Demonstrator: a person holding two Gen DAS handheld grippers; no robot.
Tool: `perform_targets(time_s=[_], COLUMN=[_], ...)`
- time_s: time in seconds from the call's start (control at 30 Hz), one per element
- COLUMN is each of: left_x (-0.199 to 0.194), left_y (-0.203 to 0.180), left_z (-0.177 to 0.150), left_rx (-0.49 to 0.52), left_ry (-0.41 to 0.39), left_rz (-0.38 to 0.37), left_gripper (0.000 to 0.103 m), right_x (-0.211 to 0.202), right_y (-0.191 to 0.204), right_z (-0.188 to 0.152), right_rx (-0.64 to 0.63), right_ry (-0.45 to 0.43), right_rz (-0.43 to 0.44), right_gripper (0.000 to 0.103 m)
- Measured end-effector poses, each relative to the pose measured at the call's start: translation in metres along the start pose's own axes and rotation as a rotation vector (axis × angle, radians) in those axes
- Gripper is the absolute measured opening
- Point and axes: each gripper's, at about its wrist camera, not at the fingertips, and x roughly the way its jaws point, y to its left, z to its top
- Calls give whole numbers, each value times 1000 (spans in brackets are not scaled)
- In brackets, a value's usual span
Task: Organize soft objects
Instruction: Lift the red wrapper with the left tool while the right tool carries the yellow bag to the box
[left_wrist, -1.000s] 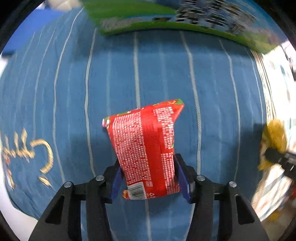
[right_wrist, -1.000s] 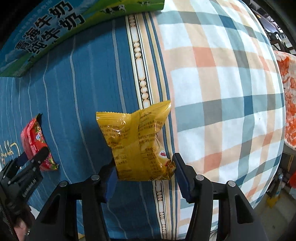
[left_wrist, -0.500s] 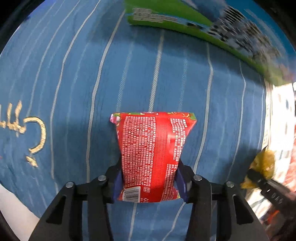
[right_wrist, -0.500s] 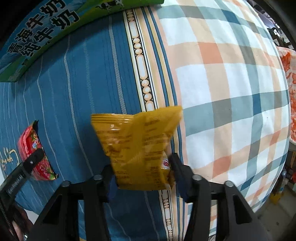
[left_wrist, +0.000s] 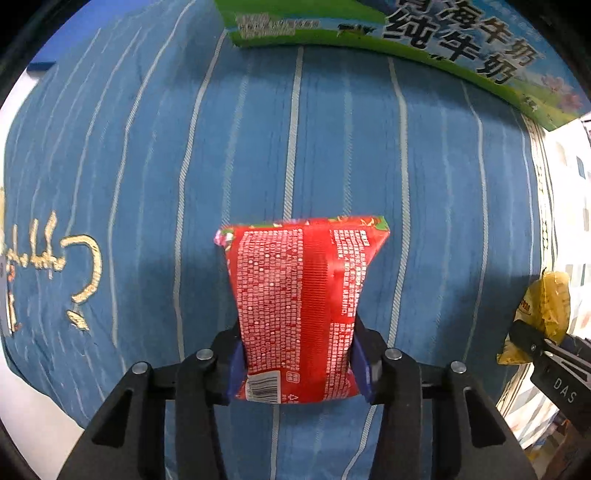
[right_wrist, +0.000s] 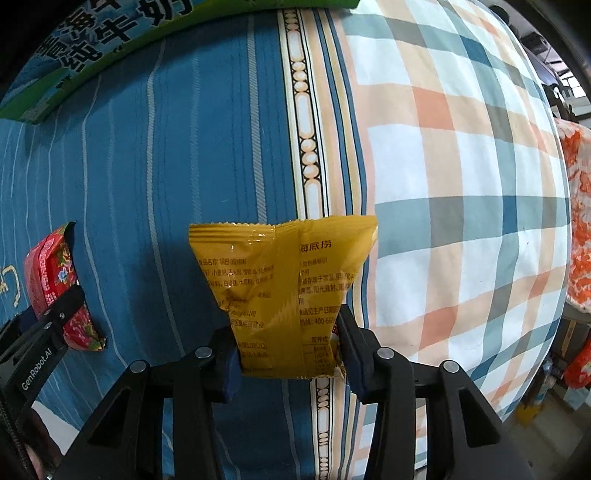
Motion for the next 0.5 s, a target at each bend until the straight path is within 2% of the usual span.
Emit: perform_targets(time_s=[0.13,0.3,0.5], left_x=[-34,-100,-151], left_y=[-7,-16,-16], left_z=[-10,-21,-28], left_rx=[27,57,63], left_ry=[-76,-206,-264], left_rz=[2,-7,-42], left_gripper=[43,43,43], right_x=[-18,-68,-135], right_y=[3,-1,2], right_z=[-8,-19,-39], right_rx=[-6,-32,-64], right_ry=[-39,-156,-290], right_rz=[40,73,91], right_gripper=[46,45,46])
